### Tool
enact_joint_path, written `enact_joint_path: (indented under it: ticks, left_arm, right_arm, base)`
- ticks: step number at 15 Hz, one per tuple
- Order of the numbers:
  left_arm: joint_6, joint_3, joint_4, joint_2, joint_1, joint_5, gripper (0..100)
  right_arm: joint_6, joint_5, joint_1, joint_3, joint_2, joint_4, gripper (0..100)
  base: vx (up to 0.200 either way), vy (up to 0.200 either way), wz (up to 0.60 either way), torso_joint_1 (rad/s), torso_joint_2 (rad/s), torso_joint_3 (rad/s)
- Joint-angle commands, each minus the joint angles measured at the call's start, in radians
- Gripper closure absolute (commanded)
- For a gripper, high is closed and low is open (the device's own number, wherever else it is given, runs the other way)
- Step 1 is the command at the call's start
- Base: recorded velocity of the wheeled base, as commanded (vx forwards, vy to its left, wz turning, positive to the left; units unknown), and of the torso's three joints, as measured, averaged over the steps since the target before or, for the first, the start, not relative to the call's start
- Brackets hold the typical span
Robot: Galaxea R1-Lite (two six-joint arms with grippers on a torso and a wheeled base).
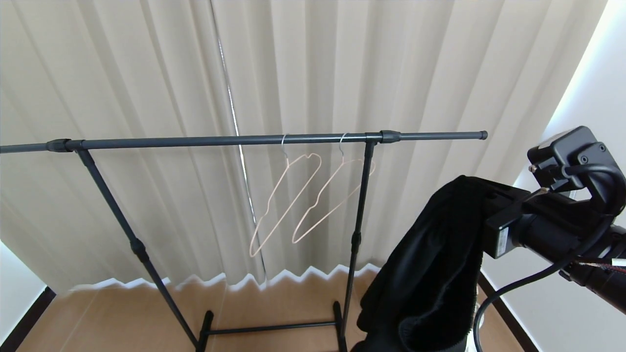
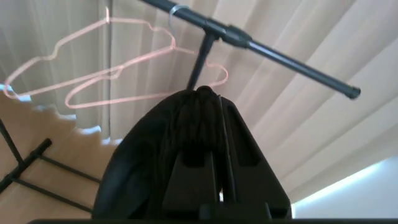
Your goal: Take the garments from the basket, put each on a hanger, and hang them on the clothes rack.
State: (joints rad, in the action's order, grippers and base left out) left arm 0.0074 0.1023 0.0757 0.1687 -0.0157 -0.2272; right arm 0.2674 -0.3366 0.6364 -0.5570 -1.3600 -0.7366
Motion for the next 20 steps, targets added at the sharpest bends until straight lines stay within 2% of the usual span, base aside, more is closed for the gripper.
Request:
enact_joint_path:
  ticks: [1, 2, 3, 4, 6, 9, 12, 14, 16, 17, 20]
  left_arm:
    - [-0.093, 0.188, -0.004, 0.396, -0.021, -0.178, 0]
    - [-0.093, 0.201, -0.004, 0.44, -0.033, -0.195, 0]
    - [-0.093, 0.212, -0.004, 0.523, -0.105, -0.221, 0]
    - [-0.11, 0.224, -0.007, 0.601, -0.227, -0.219, 0]
    - [-0.172, 0.278, -0.017, 0.709, -0.348, -0.218, 0]
    - [-0.323, 0.402, -0.04, 0.928, -0.463, -0.205, 0]
    - [-0.353, 0.513, -0.04, 1.16, -0.533, -0.106, 0]
    - [-0.374, 0.603, -0.04, 1.307, -0.576, -0.023, 0]
    - [-0.497, 0.738, -0.039, 1.486, -0.638, 0.1, 0]
    - [-0.521, 0.77, -0.039, 1.532, -0.659, 0.128, 0]
    - [-0.524, 0.847, -0.039, 1.658, -0.759, 0.164, 0]
  right_arm:
    - [-0.001, -0.047, 0.072, -0.106, -0.097, -0.006, 100]
    - [-0.004, -0.07, 0.086, -0.119, -0.12, -0.009, 100]
    - [-0.037, -0.082, 0.117, -0.112, -0.149, -0.037, 100]
    - [-0.132, -0.09, 0.167, -0.129, -0.223, -0.089, 100]
    - [-0.185, -0.134, 0.175, -0.184, -0.341, -0.167, 100]
    - [-0.195, -0.151, 0.178, -0.202, -0.426, -0.331, 100]
    - [-0.217, -0.156, 0.192, -0.259, -0.472, -0.365, 100]
    - [-0.266, -0.17, 0.226, -0.288, -0.481, -0.36, 100]
    - [-0.274, -0.173, 0.256, -0.294, -0.476, -0.362, 100]
    - [-0.274, -0.173, 0.266, -0.294, -0.475, -0.362, 100]
    - [-0.274, -0.177, 0.282, -0.294, -0.47, -0.362, 100]
  base:
    - [0.0, 0.0, 0.0, 0.0, 0.0, 0.0]
    - [0.0, 0.0, 0.0, 0.0, 0.0, 0.0]
    - [0.0, 0.0, 0.0, 0.0, 0.0, 0.0]
    - [0.0, 0.0, 0.0, 0.0, 0.0, 0.0]
    - [0.0, 0.0, 0.0, 0.0, 0.0, 0.0]
    - [0.0, 0.0, 0.0, 0.0, 0.0, 0.0]
    - [0.0, 0.0, 0.0, 0.0, 0.0, 0.0]
    - [0.0, 0.0, 0.0, 0.0, 0.0, 0.0]
    - [0.0, 0.0, 0.0, 0.0, 0.0, 0.0]
    - [0.0, 0.0, 0.0, 0.0, 0.0, 0.0]
    - [0.0, 0.0, 0.0, 0.0, 0.0, 0.0]
